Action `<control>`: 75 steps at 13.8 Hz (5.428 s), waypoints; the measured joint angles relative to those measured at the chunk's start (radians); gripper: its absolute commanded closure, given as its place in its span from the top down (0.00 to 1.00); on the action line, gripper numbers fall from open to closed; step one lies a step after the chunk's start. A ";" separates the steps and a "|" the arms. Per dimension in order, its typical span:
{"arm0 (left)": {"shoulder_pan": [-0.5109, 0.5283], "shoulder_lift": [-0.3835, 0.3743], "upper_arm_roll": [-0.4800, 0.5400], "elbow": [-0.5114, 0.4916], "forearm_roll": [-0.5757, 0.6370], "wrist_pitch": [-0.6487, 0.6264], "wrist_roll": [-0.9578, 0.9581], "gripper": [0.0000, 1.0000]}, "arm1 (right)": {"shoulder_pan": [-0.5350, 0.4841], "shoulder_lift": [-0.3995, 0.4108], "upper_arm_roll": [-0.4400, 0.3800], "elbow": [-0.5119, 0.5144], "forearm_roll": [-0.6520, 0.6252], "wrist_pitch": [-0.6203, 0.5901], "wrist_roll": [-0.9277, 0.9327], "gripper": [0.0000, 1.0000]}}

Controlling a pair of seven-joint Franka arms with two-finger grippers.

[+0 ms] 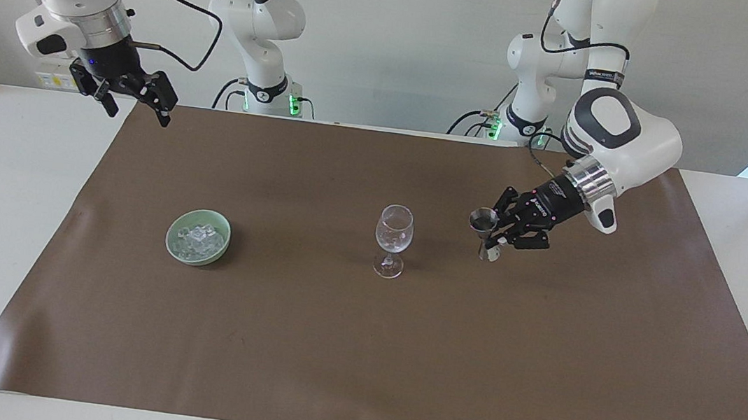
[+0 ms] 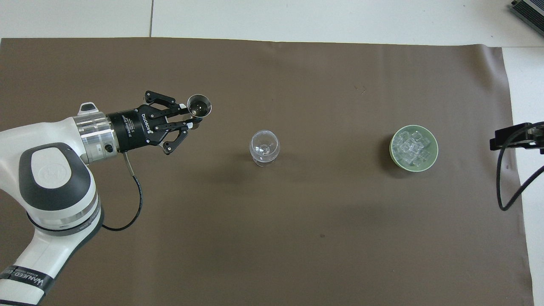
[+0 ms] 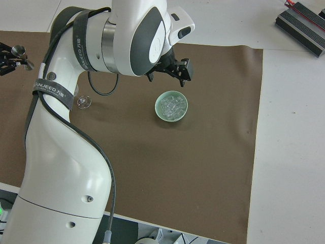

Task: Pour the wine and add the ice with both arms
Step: 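Lift the jigger and carry it beside the wine glass with the left gripper, then tilt the jigger over the wine glass with the left gripper to pour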

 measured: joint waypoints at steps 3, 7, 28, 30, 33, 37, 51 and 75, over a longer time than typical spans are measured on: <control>0.000 -0.013 -0.053 -0.004 0.000 0.066 -0.015 0.00 | 0.000 0.000 0.000 0.000 0.000 0.000 0.000 1.00; 0.000 -0.014 -0.114 -0.012 0.053 0.142 -0.017 0.00 | 0.000 0.000 0.000 0.000 0.000 0.000 0.000 1.00; 0.000 -0.007 -0.285 -0.018 0.537 0.415 -0.026 0.00 | 0.000 0.000 0.000 0.000 0.000 0.000 0.000 1.00; 0.000 -0.006 -0.289 -0.019 0.588 0.432 -0.027 0.00 | 0.000 0.000 0.000 0.000 0.000 0.000 0.000 1.00; 0.000 -0.005 -0.291 -0.019 0.615 0.463 -0.027 0.00 | 0.000 0.000 0.000 0.000 0.000 0.000 0.000 1.00; 0.000 0.003 -0.292 -0.020 0.677 0.483 -0.027 0.00 | 0.000 0.000 0.000 0.000 0.000 0.000 0.000 1.00; 0.000 0.005 -0.303 -0.021 1.001 0.486 -0.027 0.00 | 0.000 0.000 0.000 0.000 0.000 0.000 0.000 1.00; -0.001 0.026 -0.322 0.037 1.334 0.434 -0.086 0.00 | 0.000 0.000 0.000 -0.002 0.000 0.000 0.000 1.00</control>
